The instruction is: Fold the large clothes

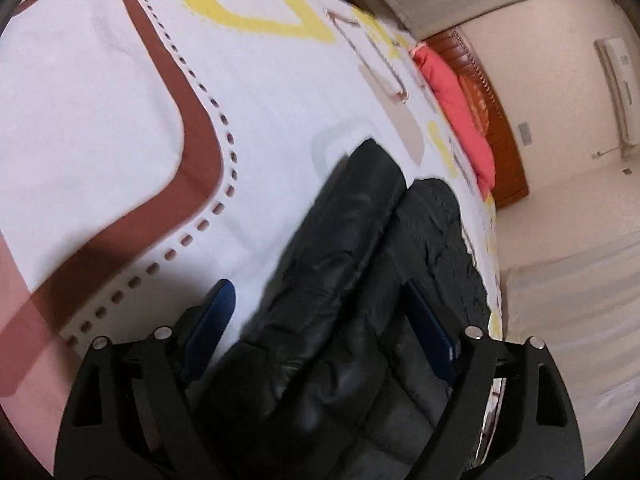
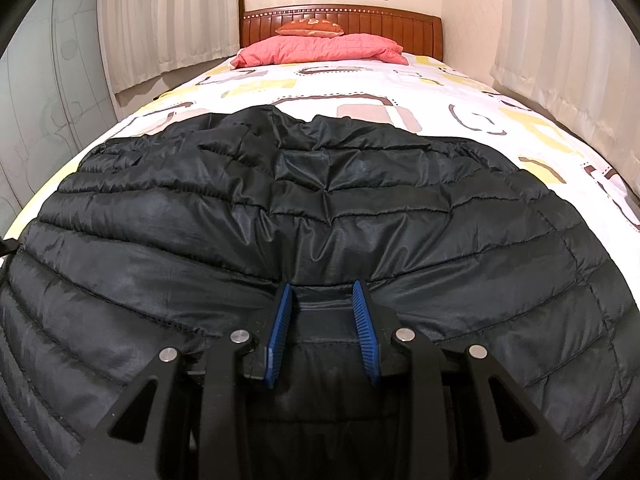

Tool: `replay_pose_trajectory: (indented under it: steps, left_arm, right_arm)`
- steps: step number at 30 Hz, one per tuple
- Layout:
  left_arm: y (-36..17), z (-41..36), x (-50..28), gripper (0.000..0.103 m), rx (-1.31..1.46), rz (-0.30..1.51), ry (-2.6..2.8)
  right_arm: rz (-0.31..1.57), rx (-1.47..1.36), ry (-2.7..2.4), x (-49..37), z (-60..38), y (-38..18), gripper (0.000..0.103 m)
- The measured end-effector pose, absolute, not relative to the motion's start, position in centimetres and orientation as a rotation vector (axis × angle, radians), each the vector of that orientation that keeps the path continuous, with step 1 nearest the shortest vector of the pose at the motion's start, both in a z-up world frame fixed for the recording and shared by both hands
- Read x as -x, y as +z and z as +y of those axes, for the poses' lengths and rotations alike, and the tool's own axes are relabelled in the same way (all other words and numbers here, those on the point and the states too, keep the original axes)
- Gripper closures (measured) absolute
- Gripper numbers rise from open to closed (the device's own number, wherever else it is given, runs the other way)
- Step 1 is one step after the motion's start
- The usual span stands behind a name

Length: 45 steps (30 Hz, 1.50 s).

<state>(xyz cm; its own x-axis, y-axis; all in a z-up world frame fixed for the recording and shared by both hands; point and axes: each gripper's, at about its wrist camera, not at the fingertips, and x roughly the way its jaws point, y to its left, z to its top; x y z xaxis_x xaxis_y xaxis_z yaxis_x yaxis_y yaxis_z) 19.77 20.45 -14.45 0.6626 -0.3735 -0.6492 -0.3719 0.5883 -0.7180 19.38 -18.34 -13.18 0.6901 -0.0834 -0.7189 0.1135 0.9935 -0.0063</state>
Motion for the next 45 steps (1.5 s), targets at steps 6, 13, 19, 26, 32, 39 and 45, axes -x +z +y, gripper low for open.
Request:
replay_pose_trajectory:
  steps: [6, 13, 19, 26, 32, 39, 45]
  left_arm:
    - [-15.0, 17.2, -21.9, 0.010, 1.058, 0.913, -0.248]
    - [-16.3, 17.9, -21.4, 0.055, 1.022, 0.910, -0.182]
    - [-15.5, 18.0, -20.5, 0.059, 0.983, 0.898, -0.156]
    - [-15.3, 18.4, -20.3, 0.061, 0.985, 0.902, -0.160]
    - [-15.5, 18.5, -20.3, 0.061, 0.982, 0.903, -0.163]
    - [-15.7, 18.6, -20.3, 0.059, 0.978, 0.907, -0.178]
    - [-15.8, 18.7, -20.2, 0.060, 0.981, 0.900, -0.181]
  right_arm:
    - [0.802, -0.041, -0.113, -19.4, -18.5, -13.1, 0.070]
    - [0.802, -0.087, -0.092, -19.7, -18.7, -12.8, 0.070]
    - [0.804, -0.322, -0.038, -20.1, -21.6, -11.7, 0.067]
    - [0.685, -0.489, -0.167, -18.3, -29.4, -8.2, 0.026]
    - [0.725, -0.636, -0.302, -16.9, -38.6, -10.2, 0.023]
    - [0.806, -0.883, 0.019, -18.8, -39.6, -14.7, 0.022]
    - [0.800, -0.829, 0.000, -21.0, -35.3, -15.2, 0.035]
